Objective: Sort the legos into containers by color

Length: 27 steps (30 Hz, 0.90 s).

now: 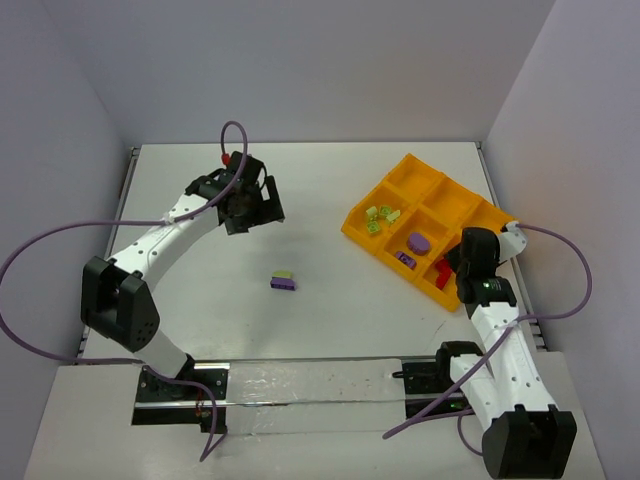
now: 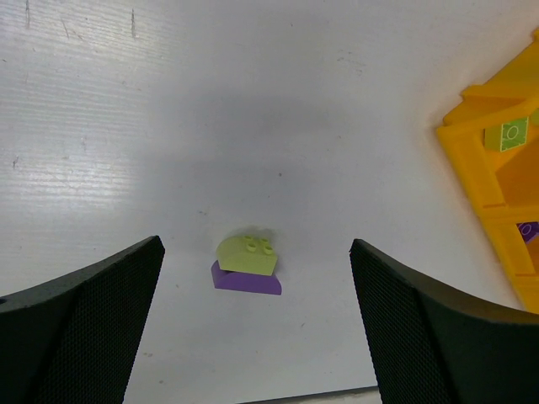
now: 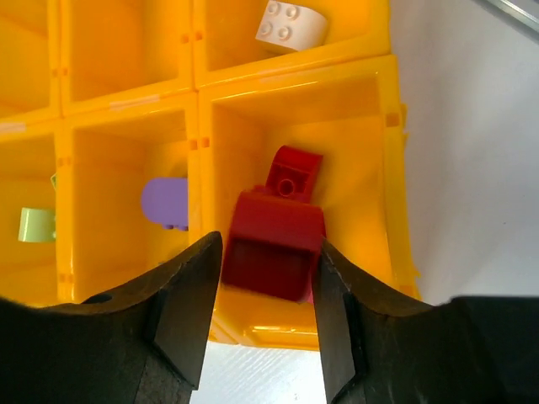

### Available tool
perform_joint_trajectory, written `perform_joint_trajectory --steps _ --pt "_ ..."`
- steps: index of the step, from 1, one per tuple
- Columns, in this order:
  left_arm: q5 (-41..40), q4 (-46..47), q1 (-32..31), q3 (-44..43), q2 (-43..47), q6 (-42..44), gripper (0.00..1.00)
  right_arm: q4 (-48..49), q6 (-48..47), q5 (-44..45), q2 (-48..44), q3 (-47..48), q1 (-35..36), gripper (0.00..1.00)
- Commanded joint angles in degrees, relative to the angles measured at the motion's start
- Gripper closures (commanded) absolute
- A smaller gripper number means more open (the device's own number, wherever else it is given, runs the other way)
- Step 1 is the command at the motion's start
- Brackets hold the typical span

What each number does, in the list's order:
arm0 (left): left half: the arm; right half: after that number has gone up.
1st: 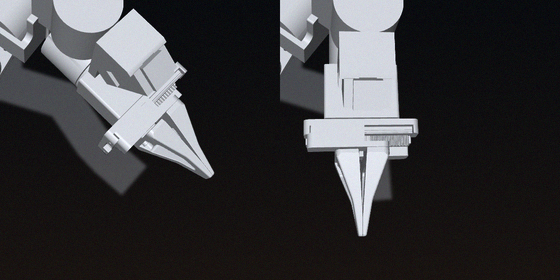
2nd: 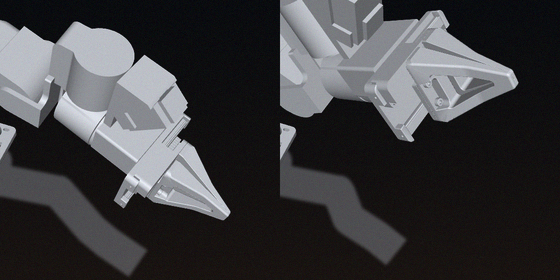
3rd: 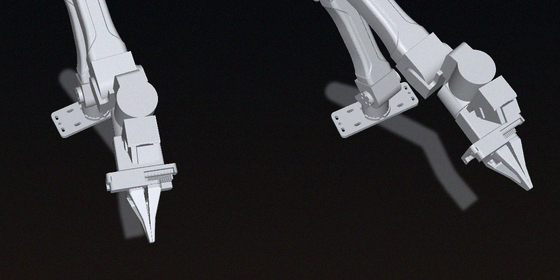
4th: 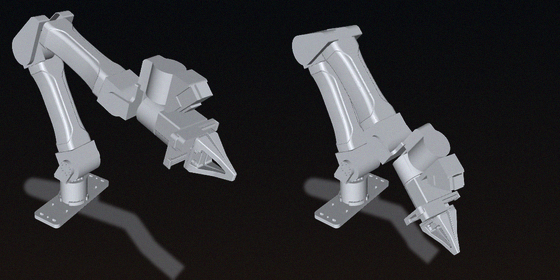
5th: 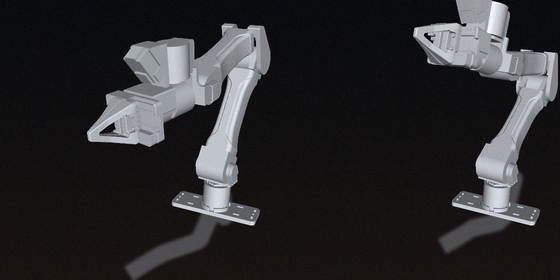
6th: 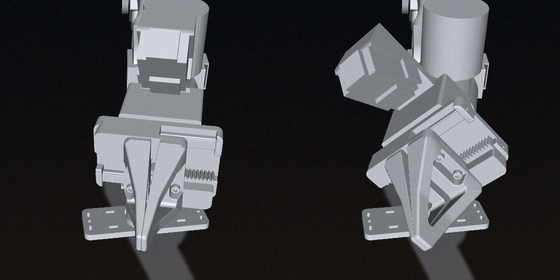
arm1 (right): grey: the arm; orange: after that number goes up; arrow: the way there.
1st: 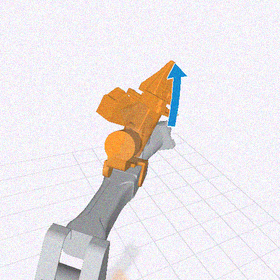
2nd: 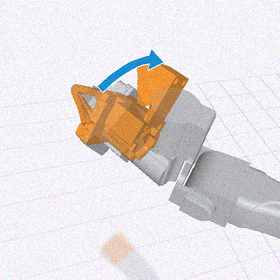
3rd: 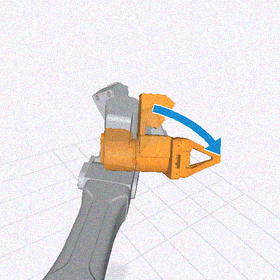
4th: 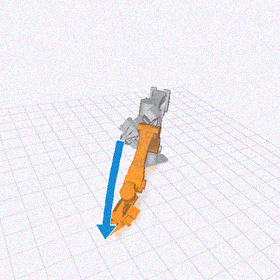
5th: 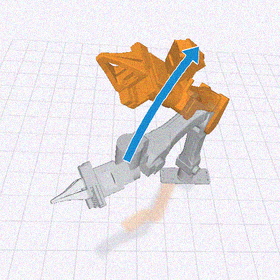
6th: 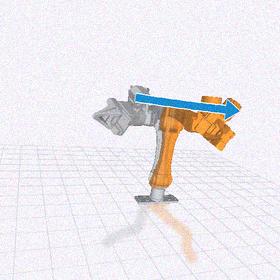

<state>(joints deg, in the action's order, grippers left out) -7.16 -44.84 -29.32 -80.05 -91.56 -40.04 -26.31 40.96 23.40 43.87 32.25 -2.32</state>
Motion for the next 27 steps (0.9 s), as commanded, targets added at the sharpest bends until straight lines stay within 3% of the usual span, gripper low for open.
perform_joint_trajectory --steps 1,3,7,11,13,16,21,27 --pt "-1.6 -0.3 -0.2 -1.2 1.9 0.3 0.01 2.8 -1.4 1.8 1.3 1.3 -0.7 0.26" --pt "-2.2 -1.2 -0.2 -2.0 1.7 0.1 0.01 3.2 -2.3 1.3 1.5 1.8 -0.7 0.2" --pt "-3.0 -2.0 0.1 -2.4 2.2 0.0 0.01 4.3 -4.8 0.9 0.8 2.3 -0.7 0.19" --pt "-2.2 -1.7 2.2 -1.5 3.1 -0.9 0.01 8.4 -11.0 -7.3 -0.9 4.3 2.1 0.22" --pt "-1.9 -1.6 3.8 -1.2 3.5 -1.4 0.01 8.4 -12.6 -6.8 1.3 7.8 9.0 0.22" --pt "-3.1 -2.4 6.0 -0.8 4.1 -2.8 0.01 9.4 -16.0 -4.4 8.0 13.0 24.9 0.21" --pt "-3.5 -3.4 9.4 0.7 6.7 -4.2 0.01 16.6 -25.4 -14.4 19.2 17.8 44.9 0.2" --pt "-5.1 -6.0 13.9 1.2 9.4 -2.7 0.01 16.8 -27.2 -27.0 36.6 26.4 52.5 0.21"
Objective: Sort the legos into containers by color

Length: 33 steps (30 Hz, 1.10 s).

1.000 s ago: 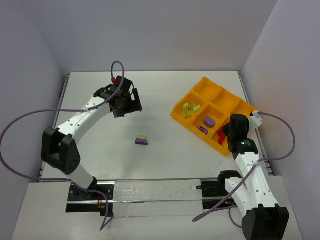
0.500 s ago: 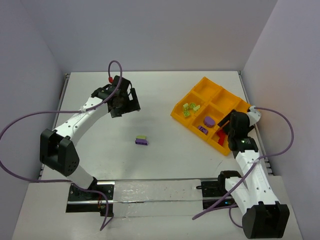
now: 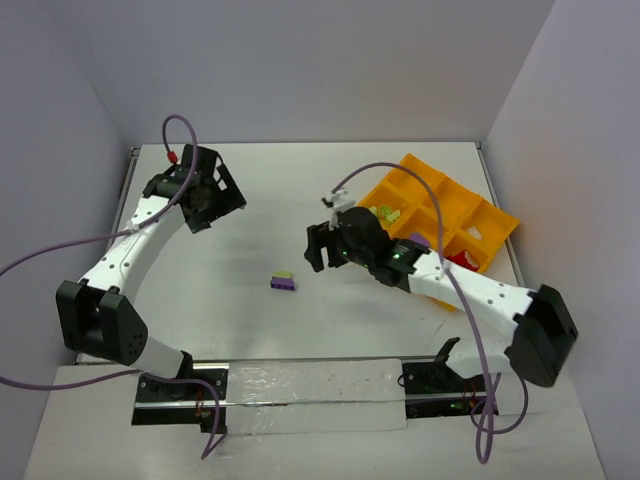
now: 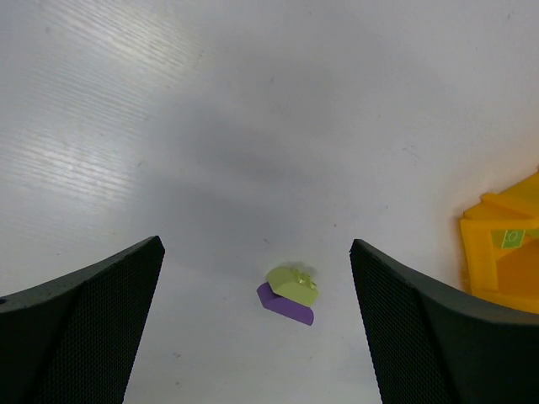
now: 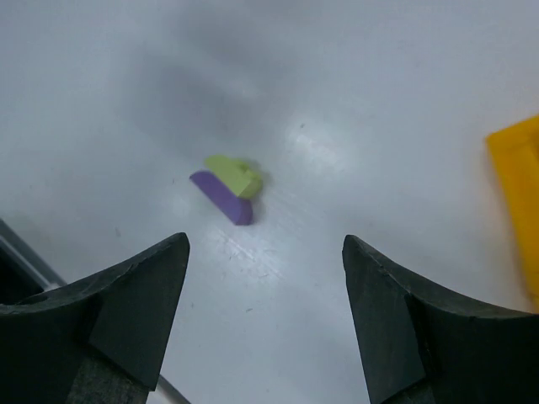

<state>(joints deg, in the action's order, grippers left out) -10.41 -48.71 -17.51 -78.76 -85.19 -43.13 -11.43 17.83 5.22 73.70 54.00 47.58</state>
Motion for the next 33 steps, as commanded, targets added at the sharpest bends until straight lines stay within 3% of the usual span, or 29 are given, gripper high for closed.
perform_joint_trajectory --steps 1,11,19,29,33 --pt "-1.7 -2.3 2.7 -0.1 3.6 0.5 0.01 2.0 -4.7 -10.3 9.8 5.9 3.8 0.22" --pt "3.1 0.0 3.6 2.8 5.5 1.4 0.01 1.2 -8.0 -8.3 25.2 13.2 6.0 0.3" --pt "4.3 0.0 3.7 2.0 4.4 2.1 0.01 3.4 -8.1 -8.1 30.3 13.1 6.0 0.45" --pt "4.8 0.0 3.7 1.9 4.0 1.7 0.01 4.7 -7.5 -9.0 33.2 14.2 6.1 0.55" --pt "5.0 0.1 3.7 2.0 4.1 1.5 0.01 5.1 -7.5 -7.9 32.9 14.0 6.0 0.71"
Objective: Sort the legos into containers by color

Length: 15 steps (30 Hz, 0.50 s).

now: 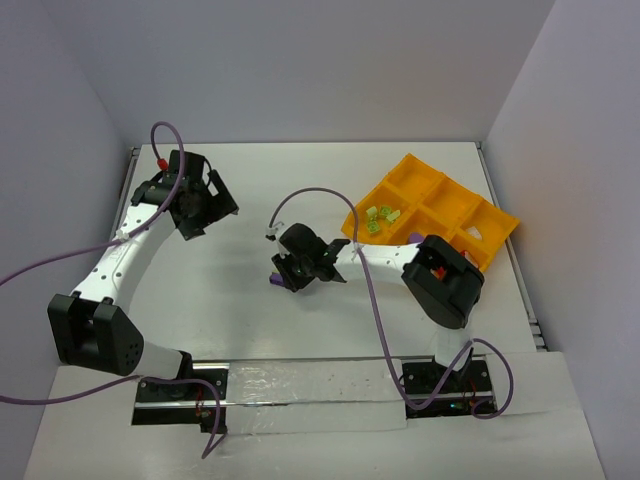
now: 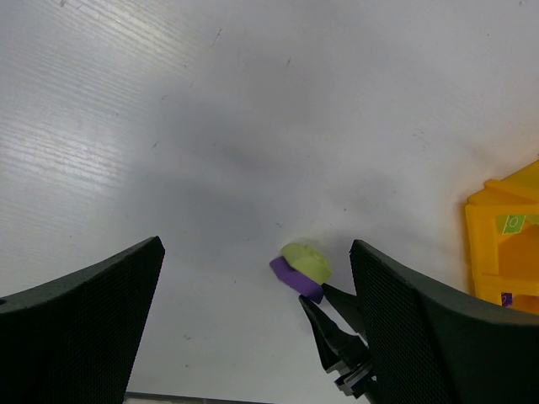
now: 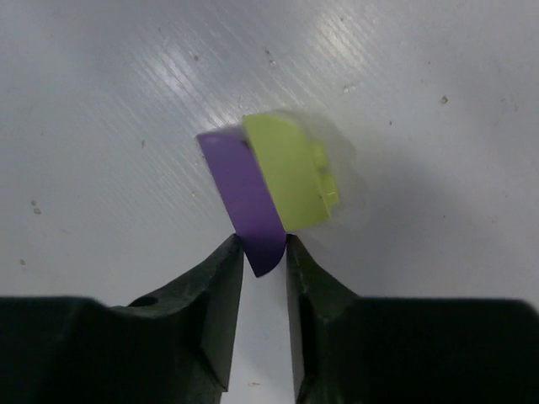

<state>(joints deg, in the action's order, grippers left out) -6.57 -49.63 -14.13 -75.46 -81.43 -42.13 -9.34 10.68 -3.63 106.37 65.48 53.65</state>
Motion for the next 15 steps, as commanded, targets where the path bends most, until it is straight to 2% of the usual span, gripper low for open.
perform_joint_trajectory --steps 1,2,6,10,15 --pt "1.4 0.9 0.3 -1.3 0.3 0.4 0.01 2.9 -0.4 1.6 0.1 2.6 0.0 0.76" --pt "2.1 0.9 0.4 -1.4 0.2 0.3 0.01 3.0 -0.3 2.2 -0.9 2.2 0.0 0.85" --pt "5.2 1.7 0.5 -0.5 0.6 0.1 0.01 3.7 1.5 4.1 -4.1 1.2 -0.2 1.0" --pt "14.1 7.9 1.5 4.7 2.4 -1.4 0.01 3.8 6.4 6.3 -7.0 1.3 -1.5 1.0" --pt "29.5 23.1 1.9 16.4 5.6 -5.8 0.01 2.3 15.0 6.1 -8.6 1.8 -4.1 1.0"
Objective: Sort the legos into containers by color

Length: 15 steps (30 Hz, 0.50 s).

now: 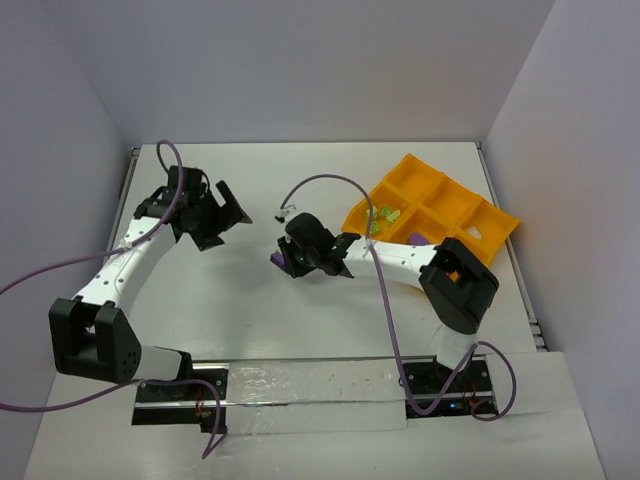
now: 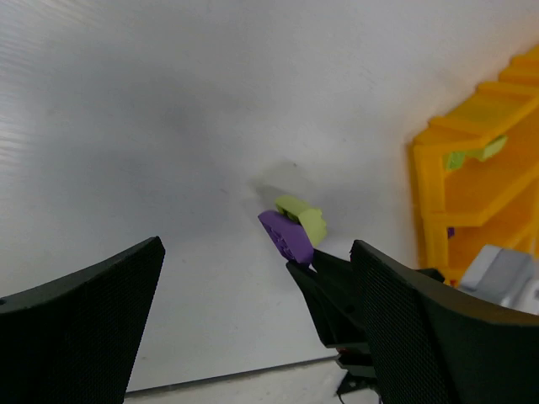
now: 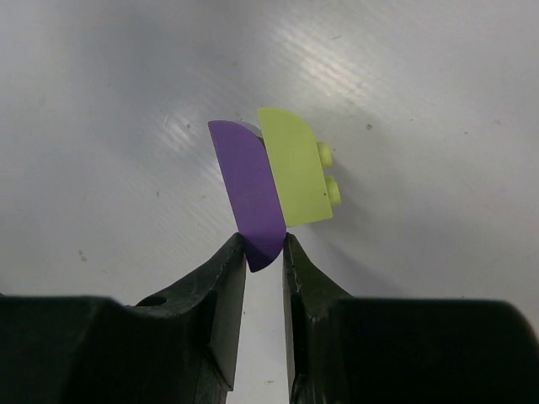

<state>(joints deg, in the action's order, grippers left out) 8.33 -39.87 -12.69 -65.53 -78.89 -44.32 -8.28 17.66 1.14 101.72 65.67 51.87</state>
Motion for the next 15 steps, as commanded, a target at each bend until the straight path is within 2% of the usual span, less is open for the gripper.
perform_joint_trajectory --steps 1,4,12,15 --pt "17.0 17.5 0.5 8.1 3.7 -4.4 0.01 1.3 10.0 0.5 -4.5 1.3 -3.0 1.0" --pt "24.5 25.6 0.5 12.9 4.9 -5.9 0.01 3.9 12.6 -1.1 -6.0 -0.4 -4.1 1.0" --pt "35.1 45.3 0.4 22.3 2.4 -11.8 0.03 6.1 14.1 -4.3 -8.4 -1.8 -4.8 1.0" --pt "36.4 47.0 0.4 22.5 -0.4 -11.9 0.03 6.4 14.5 -4.5 -9.7 -2.3 -4.7 1.0"
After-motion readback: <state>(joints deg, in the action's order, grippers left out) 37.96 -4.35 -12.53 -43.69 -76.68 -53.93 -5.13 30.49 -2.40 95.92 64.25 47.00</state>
